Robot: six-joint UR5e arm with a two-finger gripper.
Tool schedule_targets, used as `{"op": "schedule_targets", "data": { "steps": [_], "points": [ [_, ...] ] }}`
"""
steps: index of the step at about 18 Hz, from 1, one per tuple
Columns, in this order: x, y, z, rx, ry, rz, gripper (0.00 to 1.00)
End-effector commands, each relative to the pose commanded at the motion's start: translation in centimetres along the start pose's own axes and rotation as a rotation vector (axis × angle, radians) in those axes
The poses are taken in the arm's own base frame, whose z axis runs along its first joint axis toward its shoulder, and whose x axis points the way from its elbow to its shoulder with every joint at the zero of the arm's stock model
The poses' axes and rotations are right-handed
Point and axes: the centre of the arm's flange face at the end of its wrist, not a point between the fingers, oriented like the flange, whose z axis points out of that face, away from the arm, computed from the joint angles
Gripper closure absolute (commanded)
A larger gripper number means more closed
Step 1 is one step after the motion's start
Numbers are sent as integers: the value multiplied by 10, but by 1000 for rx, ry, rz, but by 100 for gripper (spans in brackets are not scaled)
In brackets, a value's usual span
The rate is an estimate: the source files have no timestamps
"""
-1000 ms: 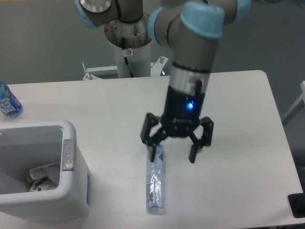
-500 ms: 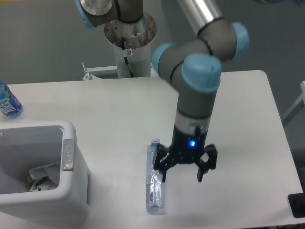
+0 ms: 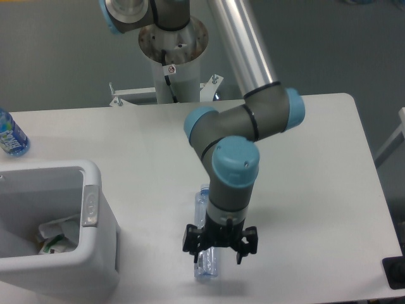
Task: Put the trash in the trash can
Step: 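Lower the gripper around the bottle and close on it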
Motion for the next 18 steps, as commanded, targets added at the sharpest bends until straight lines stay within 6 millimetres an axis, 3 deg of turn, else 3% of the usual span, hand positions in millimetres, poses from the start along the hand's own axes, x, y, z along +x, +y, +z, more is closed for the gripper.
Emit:
{"op": "schedule_targets", "data": {
  "steps": [10,13,18],
  "points": [
    [-1,5,33,-39,3,28,0],
    [4,9,51,-69,-5,48,0],
    [7,10,62,-89,-27,55,0]
  ]
}}
